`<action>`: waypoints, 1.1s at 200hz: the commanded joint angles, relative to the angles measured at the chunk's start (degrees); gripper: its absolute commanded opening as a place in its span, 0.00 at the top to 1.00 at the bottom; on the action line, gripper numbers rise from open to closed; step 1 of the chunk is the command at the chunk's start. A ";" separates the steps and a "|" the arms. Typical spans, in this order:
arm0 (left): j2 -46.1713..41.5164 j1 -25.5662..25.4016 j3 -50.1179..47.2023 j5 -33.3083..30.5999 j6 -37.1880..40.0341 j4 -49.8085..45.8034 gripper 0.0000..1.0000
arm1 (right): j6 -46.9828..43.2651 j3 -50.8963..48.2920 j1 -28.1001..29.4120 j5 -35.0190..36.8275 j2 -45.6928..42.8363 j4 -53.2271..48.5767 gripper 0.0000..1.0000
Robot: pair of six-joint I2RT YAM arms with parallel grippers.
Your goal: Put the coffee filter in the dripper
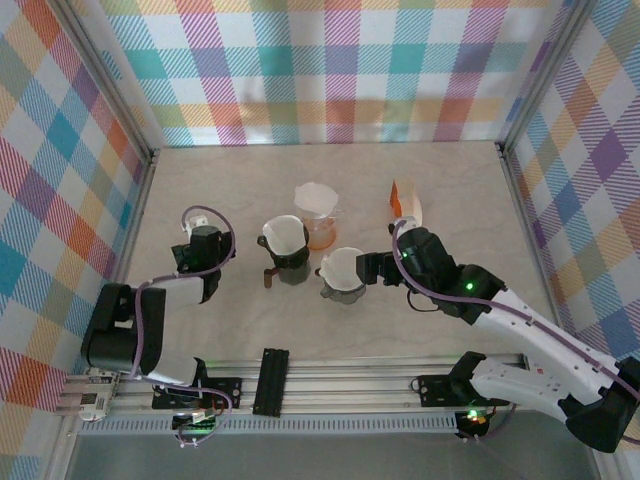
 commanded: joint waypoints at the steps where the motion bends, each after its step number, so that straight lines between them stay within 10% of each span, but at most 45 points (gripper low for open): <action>1: 2.16 0.57 0.10 1.61 1.51 8.35 0.00 | 0.27 0.33 0.04 1.90 0.93 1.64 0.01; 68: 4.92 2.75 -5.46 13.50 3.89 20.69 0.00 | -0.04 2.53 -0.05 4.73 3.90 0.44 0.01; 140: 4.63 1.95 -4.97 11.90 4.41 19.62 0.00 | 1.65 3.11 -1.50 17.05 5.20 -1.51 0.01; 220: 4.55 1.90 -5.04 11.94 4.42 19.60 0.00 | -12.70 -1.19 -18.71 15.14 11.56 17.92 0.01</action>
